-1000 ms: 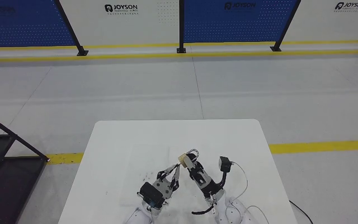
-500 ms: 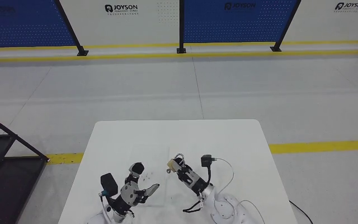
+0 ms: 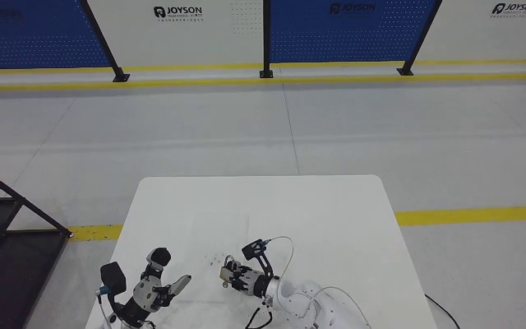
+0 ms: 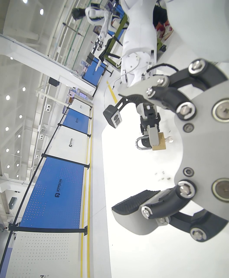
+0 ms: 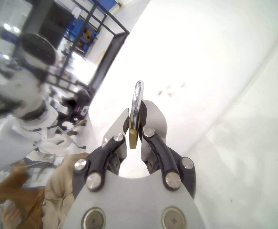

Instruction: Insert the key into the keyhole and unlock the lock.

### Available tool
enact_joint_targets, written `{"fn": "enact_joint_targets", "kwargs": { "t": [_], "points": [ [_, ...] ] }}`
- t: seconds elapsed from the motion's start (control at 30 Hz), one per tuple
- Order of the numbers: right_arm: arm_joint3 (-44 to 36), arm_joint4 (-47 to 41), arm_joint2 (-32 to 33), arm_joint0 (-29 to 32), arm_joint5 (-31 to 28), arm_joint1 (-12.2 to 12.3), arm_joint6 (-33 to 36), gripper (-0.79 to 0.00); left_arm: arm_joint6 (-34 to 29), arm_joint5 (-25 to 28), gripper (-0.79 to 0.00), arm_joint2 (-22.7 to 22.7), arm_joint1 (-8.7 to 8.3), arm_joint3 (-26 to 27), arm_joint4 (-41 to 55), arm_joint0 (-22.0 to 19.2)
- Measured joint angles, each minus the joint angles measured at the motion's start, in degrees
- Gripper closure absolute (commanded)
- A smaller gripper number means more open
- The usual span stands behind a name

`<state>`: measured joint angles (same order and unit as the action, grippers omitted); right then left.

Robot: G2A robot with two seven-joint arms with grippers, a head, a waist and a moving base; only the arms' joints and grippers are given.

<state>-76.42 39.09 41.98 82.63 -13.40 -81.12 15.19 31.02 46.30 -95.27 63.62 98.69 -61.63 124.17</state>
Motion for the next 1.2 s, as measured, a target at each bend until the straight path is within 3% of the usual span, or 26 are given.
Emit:
{"fn": "enact_joint_targets", "kwargs": {
  "t": [0.03, 0.07, 0.13, 0.2, 0.47, 0.77, 0.93, 1.1, 1.2],
  "points": [
    [0.14, 0.54, -0.5, -0.31, 1.0, -0.18, -0.08, -0.108, 0.0, 0.0, -0.785, 0.0, 0.0, 0.0, 0.0, 0.0],
    [0.22, 0.99, -0.94, -0.56, 1.93, -0.33, -0.18, -0.246, 0.0, 0.0, -0.785, 0.0, 0.0, 0.0, 0.0, 0.0],
    [0.28, 1.68, -1.71, -0.99, 3.72, -0.63, -0.29, -0.419, 0.0, 0.0, -0.785, 0.0, 0.0, 0.0, 0.0, 0.0],
    [0.18, 2.59, -2.28, -1.35, 5.45, -0.81, 0.04, -0.785, 0.0, 0.0, -0.785, 0.0, 0.0, 0.0, 0.0, 0.0],
    [-3.26, 7.99, -2.57, -0.67, 11.3, -0.46, 1.03, -0.785, 0.0, 0.0, -0.785, 0.0, 0.0, 0.0, 0.0, 0.0],
    [-12.52, 15.41, 2.93, 4.91, 13.98, 2.2, -1.46, -0.785, 0.0, 0.0, -0.785, 0.0, 0.0, 0.0, 0.0, 0.0],
    [-20.98, 18.81, 10.32, 12.0, 10.72, 4.97, -4.08, -0.785, 0.0, 0.0, -0.785, 0.0, 0.0, 0.0, 0.0, 0.0],
    [-30.74, 18.87, 19.38, 20.69, 3.86, 7.61, -6.2, -0.785, 0.0, 0.0, -0.785, 0.0, 0.0, 0.0, 0.0, 0.0],
    [-33.23, 17.54, 22.14, 22.49, 1.76, 8.04, -7.66, -0.784, 0.0, 0.0, -0.785, 0.0, 0.0, 0.0, 0.0, 0.0]
  ]
}}
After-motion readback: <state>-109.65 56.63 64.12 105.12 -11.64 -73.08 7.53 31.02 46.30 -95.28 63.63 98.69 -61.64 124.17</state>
